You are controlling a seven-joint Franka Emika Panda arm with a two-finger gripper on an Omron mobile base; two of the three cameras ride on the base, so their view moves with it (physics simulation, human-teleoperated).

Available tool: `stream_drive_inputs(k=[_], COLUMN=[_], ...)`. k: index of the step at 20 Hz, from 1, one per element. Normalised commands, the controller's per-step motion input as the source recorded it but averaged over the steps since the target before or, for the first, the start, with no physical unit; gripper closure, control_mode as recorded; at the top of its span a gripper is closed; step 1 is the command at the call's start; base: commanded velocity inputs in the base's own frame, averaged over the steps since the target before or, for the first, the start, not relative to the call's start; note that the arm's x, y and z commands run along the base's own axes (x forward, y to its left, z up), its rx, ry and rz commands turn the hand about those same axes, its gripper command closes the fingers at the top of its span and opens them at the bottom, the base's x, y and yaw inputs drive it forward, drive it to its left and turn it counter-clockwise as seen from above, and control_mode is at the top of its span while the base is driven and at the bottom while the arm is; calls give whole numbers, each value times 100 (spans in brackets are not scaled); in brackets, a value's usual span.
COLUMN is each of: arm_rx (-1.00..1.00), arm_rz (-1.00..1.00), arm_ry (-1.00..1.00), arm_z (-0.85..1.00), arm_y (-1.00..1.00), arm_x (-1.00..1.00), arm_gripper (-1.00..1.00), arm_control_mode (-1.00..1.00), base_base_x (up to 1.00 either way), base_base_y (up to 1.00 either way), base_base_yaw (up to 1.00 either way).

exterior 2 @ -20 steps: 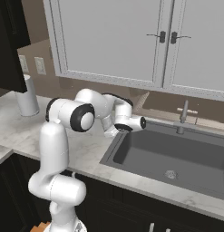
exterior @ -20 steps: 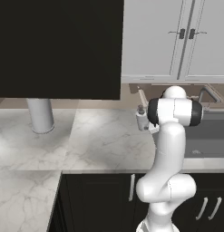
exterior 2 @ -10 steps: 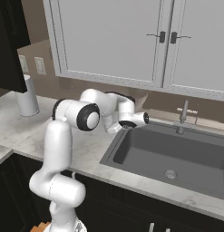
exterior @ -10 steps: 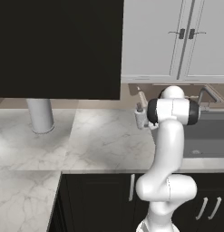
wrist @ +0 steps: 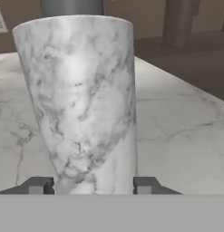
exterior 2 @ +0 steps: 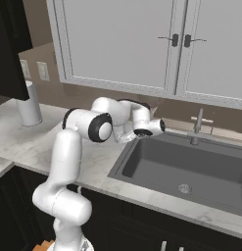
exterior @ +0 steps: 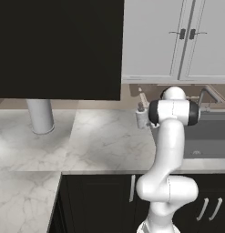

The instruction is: Locate and retrieve the dish brush and soap dispenser from the cabinet. Place them next to the sink.

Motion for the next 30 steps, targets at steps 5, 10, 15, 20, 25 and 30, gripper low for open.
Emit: stream_drive_inputs(k=[5, 10, 15, 20, 25, 30], arm_rx=[-3, -2, 0, -5, -8, -8], arm_rz=[3, 2, 1, 1, 0, 0], arm_ry=[-10, -8, -6, -1, 0, 11], arm_z=[-56, -49, -30, 24, 36, 26], arm_y=[0, 0, 0, 2, -11, -21], arm_x=[0, 0, 1, -1, -8, -7], arm_gripper=[100, 100, 100, -100, -100, -100], arm_control_mode=[-100, -100, -100, -100, -100, -100], base_base_x=[0, 0, 0, 0, 0, 0], base_base_y=[0, 0, 0, 0, 0, 0], base_base_yaw=[0, 0, 0, 0, 0, 0])
